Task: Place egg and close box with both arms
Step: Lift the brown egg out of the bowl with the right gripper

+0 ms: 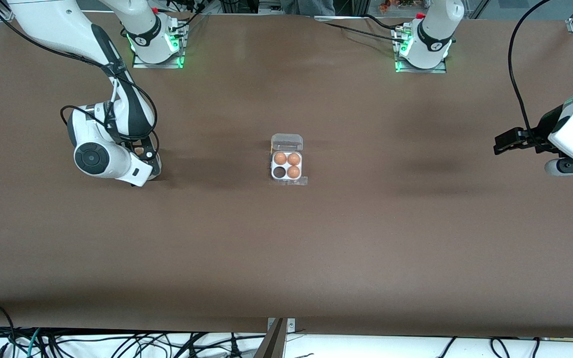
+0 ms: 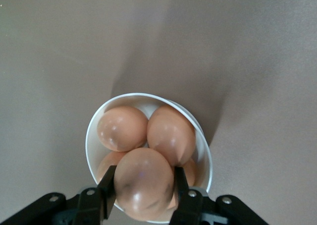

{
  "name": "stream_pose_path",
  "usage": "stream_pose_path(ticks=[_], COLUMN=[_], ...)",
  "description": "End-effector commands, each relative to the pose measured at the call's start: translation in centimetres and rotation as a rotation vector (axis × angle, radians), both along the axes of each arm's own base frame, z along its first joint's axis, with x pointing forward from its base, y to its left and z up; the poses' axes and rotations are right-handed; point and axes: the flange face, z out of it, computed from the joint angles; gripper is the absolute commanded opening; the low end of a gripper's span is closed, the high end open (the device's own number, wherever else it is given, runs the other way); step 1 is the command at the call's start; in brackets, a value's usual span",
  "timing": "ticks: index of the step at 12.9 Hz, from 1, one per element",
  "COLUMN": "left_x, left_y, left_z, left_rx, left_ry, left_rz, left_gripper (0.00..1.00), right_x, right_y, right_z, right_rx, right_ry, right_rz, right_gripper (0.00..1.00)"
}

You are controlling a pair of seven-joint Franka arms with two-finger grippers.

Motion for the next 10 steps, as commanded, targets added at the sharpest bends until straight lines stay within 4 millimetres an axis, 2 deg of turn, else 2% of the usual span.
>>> stream_pose_path(ticks=[1,2,5,8,10], left_x=[0.4,0.4,0.4,0.4,0.4], left_y=[0.2,0.1,0.1,0.2,0.2], left_z=[0.6,0.6,0.6,0.6,0.6], left_rx=[-0.002,-0.003,-0.002,-0.002,-0.002], left_ry=[-0.01,-0.01,-0.01,-0.01,-0.01], left_rz=[-0.011,-0.01,-0.01,-0.011,-0.011], left_gripper=[1.0,1.0,1.0,1.0,1.0], right_x=[0.1,0.1,0.2,1.1,1.4], right_y=[0.1,0.2,0.2,0.4,0.5], right_z=[0.2,0.2,0.3,1.3,1.8], right_rx=[-0.003,-0.002,-0.001,0.001,0.002], right_ry=[-0.006,-0.008,-0.011,-0.027,-0.03], right_rz=[0.022,0.026,0.026,0.032,0.032], right_gripper=[0.4,0.39,0.28,0.2,0.2])
